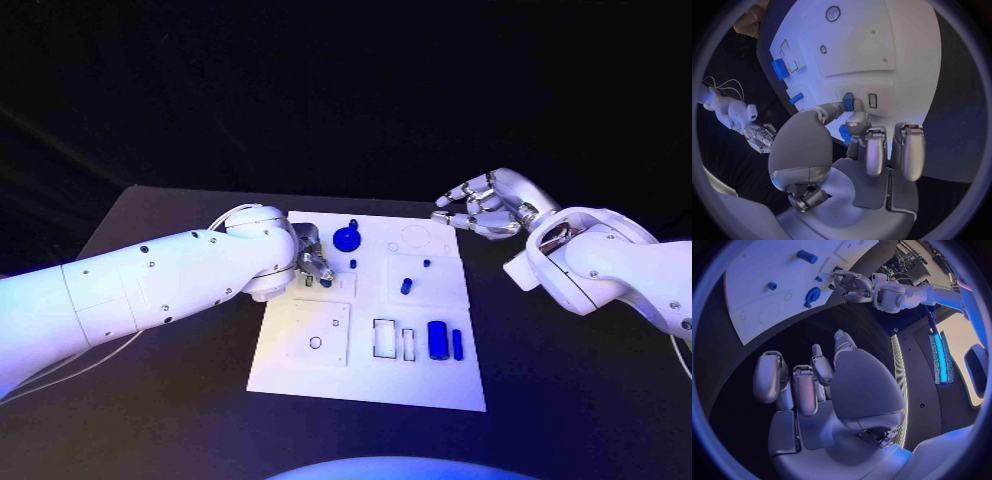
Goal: Assemble the parts on the task board
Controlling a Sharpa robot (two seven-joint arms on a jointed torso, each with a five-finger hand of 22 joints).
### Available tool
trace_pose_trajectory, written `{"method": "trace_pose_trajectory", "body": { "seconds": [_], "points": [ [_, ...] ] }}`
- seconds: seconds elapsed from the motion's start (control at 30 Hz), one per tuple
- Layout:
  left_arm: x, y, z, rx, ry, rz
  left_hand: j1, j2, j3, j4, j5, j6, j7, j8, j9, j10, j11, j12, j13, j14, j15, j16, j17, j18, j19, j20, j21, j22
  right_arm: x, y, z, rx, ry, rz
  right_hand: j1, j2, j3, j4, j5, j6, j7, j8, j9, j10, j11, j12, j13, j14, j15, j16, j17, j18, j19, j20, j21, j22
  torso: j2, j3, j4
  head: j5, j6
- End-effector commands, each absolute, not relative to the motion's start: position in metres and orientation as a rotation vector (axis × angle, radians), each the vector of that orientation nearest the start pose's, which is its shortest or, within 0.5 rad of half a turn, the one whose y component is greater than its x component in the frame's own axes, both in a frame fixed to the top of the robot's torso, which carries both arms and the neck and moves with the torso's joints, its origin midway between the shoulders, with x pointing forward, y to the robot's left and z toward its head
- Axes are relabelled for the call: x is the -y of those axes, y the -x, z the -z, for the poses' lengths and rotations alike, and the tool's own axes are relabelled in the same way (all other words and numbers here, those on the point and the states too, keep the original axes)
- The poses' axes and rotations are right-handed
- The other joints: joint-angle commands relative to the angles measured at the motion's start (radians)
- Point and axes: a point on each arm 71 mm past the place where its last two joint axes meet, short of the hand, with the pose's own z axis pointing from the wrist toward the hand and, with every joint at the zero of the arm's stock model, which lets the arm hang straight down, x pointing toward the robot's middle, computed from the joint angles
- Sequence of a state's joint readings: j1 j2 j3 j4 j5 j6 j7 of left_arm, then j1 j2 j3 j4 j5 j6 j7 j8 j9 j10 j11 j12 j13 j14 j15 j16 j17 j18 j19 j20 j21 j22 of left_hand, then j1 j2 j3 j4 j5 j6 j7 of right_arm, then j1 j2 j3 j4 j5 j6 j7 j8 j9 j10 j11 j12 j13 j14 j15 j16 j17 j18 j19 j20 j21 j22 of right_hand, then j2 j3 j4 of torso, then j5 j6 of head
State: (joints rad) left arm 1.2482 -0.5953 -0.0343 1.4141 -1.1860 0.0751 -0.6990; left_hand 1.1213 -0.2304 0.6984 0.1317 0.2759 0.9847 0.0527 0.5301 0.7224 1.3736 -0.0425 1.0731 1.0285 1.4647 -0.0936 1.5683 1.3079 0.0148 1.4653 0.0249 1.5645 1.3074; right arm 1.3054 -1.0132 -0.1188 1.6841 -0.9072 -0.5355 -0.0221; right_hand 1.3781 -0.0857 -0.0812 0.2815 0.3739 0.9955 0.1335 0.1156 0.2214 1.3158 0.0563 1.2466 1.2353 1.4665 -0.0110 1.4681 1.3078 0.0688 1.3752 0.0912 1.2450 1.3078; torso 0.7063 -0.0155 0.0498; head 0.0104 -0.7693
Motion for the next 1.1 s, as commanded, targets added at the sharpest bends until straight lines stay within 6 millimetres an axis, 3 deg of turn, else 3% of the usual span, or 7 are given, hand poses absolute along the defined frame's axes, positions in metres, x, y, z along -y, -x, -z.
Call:
{"method": "trace_pose_trajectory", "body": {
  "seconds": [0.03, 0.23, 0.47, 0.63, 0.87, 1.1],
  "points": [
    [-0.1345, -0.5010, 0.2080, -2.257, 0.104, 0.216, -0.016, 0.003, 0.010, -0.027, -0.006, 0.039, -0.046, 0.001, 0.082, 0.015, -0.015, 0.010, 0.004, 0.106, -0.010, 0.002, 0.263, -0.015, 0.106, -0.008, 0.006, 0.263, 0.2471, -0.4642, 0.1466, -1.560, -0.377, -0.866, -0.001, 0.007, -0.005, 0.000, -0.002, 0.004, 0.001, 0.006, 0.002, 0.001, -0.005, -0.005, -0.002, 0.057, -0.008, -0.005, 0.076, 0.012, -0.004, -0.001, -0.006, 0.030, 0.000, -0.0005, 0.0009, -0.001, 0.000],
    [-0.1352, -0.5016, 0.2083, -2.258, 0.106, 0.212, -0.032, 0.010, -0.076, 0.017, -0.012, 0.051, -0.049, -0.003, 0.078, 0.016, -0.017, 0.024, 0.013, 0.106, -0.013, 0.002, 0.263, -0.015, 0.106, -0.010, 0.006, 0.263, 0.2471, -0.4641, 0.1465, -1.559, -0.375, -0.869, -0.007, 0.006, -0.010, 0.003, -0.007, 0.003, 0.001, 0.006, 0.002, -0.001, -0.004, -0.007, -0.004, 0.057, -0.008, -0.006, 0.074, 0.012, -0.005, -0.001, -0.008, 0.029, 0.000, -0.0005, 0.0008, -0.002, -0.002],
    [-0.1356, -0.5023, 0.2085, -2.257, 0.109, 0.210, -0.028, 0.028, -0.199, 0.063, -0.016, 0.062, -0.050, -0.006, 0.076, 0.018, -0.018, 0.039, 0.022, 0.106, -0.015, 0.002, 0.263, -0.015, 0.106, -0.013, 0.006, 0.263, 0.2472, -0.4642, 0.1464, -1.557, -0.375, -0.871, -0.058, 0.006, -0.046, 0.008, 0.021, 0.000, 0.000, 0.007, 0.004, 0.000, -0.004, -0.005, -0.007, 0.058, -0.008, -0.009, 0.073, 0.013, -0.003, -0.001, -0.017, 0.027, 0.000, -0.0005, 0.0007, -0.004, -0.002],
    [-0.1362, -0.5028, 0.2085, -2.254, 0.114, 0.209, -0.022, 0.039, -0.267, 0.086, -0.017, 0.066, -0.050, -0.007, 0.075, 0.018, -0.018, 0.043, 0.022, 0.106, -0.015, 0.002, 0.263, -0.015, 0.106, -0.014, 0.006, 0.263, 0.2476, -0.4642, 0.1463, -1.556, -0.379, -0.872, -0.111, 0.026, -0.077, 0.009, -0.051, -0.003, 0.000, 0.009, 0.006, 0.000, -0.004, -0.001, -0.008, 0.059, -0.008, -0.011, 0.073, 0.013, -0.002, -0.001, -0.023, 0.026, 0.000, -0.0003, 0.0006, -0.004, -0.003],
    [-0.1382, -0.5041, 0.2085, -2.248, 0.124, 0.206, -0.019, 0.046, -0.298, 0.100, -0.016, 0.067, -0.049, -0.008, 0.075, 0.016, -0.018, 0.043, 0.020, 0.106, -0.014, 0.002, 0.263, -0.015, 0.106, -0.015, 0.006, 0.263, 0.2480, -0.4643, 0.1464, -1.556, -0.380, -0.871, -0.133, 0.032, -0.096, 0.010, -0.088, -0.005, 0.001, 0.011, 0.007, -0.001, -0.003, 0.000, -0.010, 0.059, -0.007, -0.013, 0.073, 0.013, -0.001, -0.001, -0.029, 0.025, -0.001, -0.0007, 0.0004, -0.004, -0.001],
    [-0.1401, -0.5036, 0.2076, -2.238, 0.139, 0.212, -0.016, 0.050, -0.351, 0.124, -0.016, 0.066, -0.048, -0.010, 0.075, 0.014, -0.017, 0.044, 0.019, 0.106, -0.014, 0.002, 0.263, -0.015, 0.106, -0.015, 0.006, 0.263, 0.2486, -0.4644, 0.1464, -1.555, -0.381, -0.870, -0.138, 0.033, -0.100, 0.010, -0.097, -0.005, 0.001, 0.011, 0.008, -0.001, -0.003, 0.000, -0.010, 0.059, -0.007, -0.013, 0.073, 0.013, -0.001, -0.001, -0.030, 0.025, -0.001, -0.0006, 0.0005, -0.003, 0.002]
  ]
}}
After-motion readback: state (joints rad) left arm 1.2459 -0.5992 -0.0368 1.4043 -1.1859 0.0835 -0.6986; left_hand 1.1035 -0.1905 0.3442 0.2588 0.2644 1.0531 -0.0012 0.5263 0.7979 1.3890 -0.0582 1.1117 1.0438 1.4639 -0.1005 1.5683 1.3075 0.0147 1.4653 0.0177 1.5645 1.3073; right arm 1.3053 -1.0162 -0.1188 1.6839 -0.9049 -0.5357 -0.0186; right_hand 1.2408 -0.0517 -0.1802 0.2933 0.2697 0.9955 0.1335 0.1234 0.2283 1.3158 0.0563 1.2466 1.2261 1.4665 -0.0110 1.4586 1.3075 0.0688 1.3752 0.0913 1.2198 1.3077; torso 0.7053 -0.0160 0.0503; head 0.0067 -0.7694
